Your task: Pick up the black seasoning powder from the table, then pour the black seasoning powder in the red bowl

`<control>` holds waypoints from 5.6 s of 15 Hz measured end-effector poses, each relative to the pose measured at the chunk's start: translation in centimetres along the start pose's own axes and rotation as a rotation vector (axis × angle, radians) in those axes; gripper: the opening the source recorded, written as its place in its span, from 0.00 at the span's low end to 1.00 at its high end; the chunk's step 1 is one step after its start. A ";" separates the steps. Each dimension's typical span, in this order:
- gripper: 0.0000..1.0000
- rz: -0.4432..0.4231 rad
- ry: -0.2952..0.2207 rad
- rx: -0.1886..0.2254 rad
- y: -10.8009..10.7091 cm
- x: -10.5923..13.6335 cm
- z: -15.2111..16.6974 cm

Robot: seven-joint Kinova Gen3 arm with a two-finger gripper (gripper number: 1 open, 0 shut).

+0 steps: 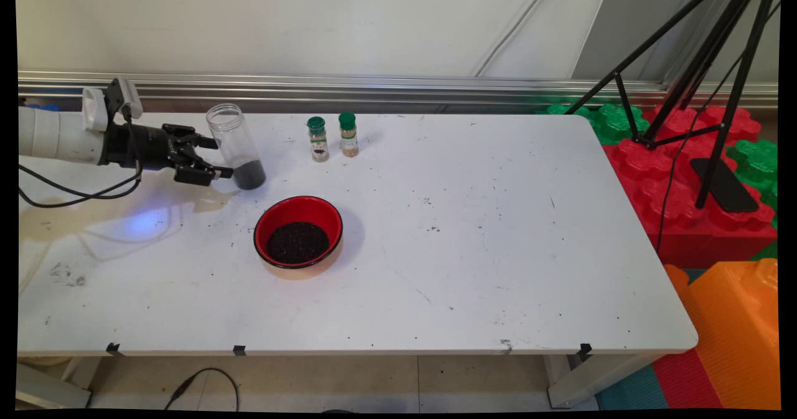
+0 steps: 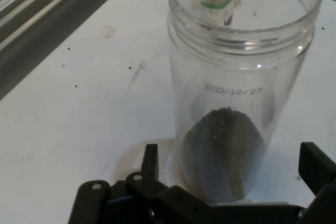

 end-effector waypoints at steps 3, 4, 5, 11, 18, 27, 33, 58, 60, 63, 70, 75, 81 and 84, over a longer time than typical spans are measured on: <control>1.00 0.009 0.020 0.005 -0.2 -0.6 0.5; 1.00 0.012 0.026 0.007 -0.3 -0.8 0.7; 1.00 0.016 0.033 0.008 -0.4 -1.0 0.9; 1.00 0.031 0.070 0.006 -0.8 -2.4 1.8; 1.00 0.040 0.124 -0.014 -1.1 -3.7 3.0; 1.00 0.048 0.191 -0.044 -1.2 -4.3 3.9; 1.00 0.040 0.226 -0.055 -1.2 -4.4 4.2; 0.00 0.040 0.286 -0.072 -1.1 -3.2 4.4; 0.00 0.046 0.284 -0.077 -1.2 -2.9 4.3; 0.00 0.056 0.279 -0.085 -1.4 -2.2 4.0; 0.00 0.089 0.256 -0.111 -2.1 0.1 3.4; 0.00 0.106 0.240 -0.125 -2.8 1.7 3.2; 0.00 0.135 0.227 -0.143 -3.6 3.6 3.1; 0.00 0.169 0.224 -0.157 -4.1 4.9 3.3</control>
